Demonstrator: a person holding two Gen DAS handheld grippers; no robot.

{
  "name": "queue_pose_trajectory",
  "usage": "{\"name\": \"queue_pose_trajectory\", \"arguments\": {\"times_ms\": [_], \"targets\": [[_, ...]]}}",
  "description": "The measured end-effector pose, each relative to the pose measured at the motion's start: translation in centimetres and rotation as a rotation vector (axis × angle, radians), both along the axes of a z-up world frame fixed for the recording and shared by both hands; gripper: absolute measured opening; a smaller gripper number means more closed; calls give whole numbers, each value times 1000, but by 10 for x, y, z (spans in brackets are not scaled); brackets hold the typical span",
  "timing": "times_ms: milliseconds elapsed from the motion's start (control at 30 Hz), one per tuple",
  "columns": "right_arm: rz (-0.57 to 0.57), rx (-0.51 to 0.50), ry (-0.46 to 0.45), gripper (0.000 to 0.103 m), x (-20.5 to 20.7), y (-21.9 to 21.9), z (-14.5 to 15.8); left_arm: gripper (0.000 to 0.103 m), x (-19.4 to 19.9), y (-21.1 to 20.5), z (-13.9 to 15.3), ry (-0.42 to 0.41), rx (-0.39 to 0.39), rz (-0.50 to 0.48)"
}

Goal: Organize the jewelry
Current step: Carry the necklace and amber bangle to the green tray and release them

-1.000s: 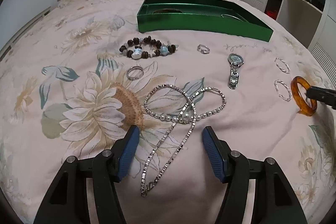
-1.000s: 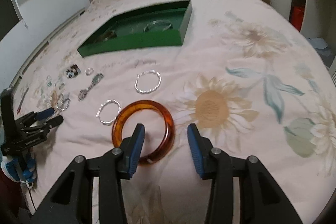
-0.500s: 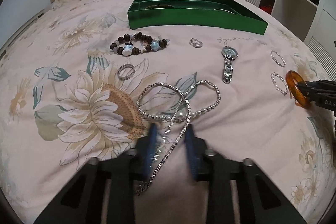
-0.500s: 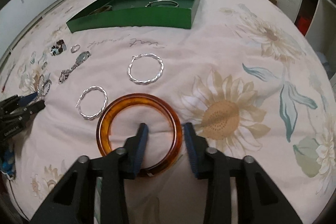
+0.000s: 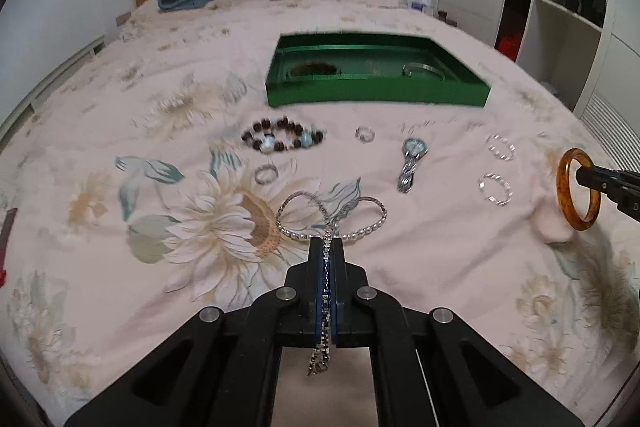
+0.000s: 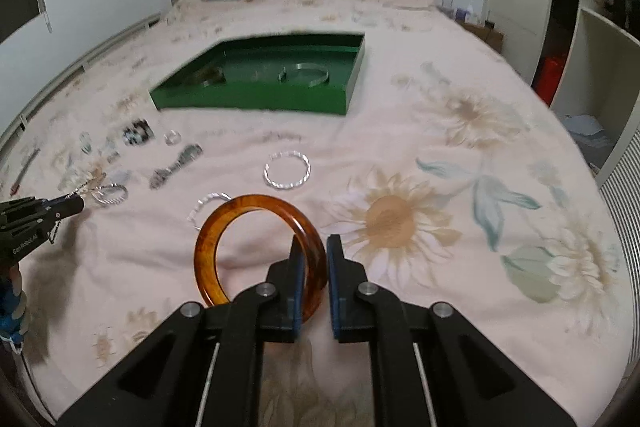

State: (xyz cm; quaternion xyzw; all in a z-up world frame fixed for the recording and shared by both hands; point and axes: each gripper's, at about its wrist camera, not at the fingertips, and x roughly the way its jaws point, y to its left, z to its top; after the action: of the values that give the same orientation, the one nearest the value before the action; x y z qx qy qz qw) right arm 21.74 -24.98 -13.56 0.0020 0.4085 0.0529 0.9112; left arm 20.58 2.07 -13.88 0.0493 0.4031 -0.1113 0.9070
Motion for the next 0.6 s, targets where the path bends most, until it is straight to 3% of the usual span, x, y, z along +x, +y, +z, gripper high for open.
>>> {"name": "queue_pose_trajectory", "arguments": {"times_ms": [367, 600], "targets": [[-3, 32, -112, 9, -48, 4, 61, 2, -31, 5, 75, -128, -49, 3], [-7, 35, -223, 9, -38, 3, 127, 2, -4, 1, 165, -261, -85, 8]]}}
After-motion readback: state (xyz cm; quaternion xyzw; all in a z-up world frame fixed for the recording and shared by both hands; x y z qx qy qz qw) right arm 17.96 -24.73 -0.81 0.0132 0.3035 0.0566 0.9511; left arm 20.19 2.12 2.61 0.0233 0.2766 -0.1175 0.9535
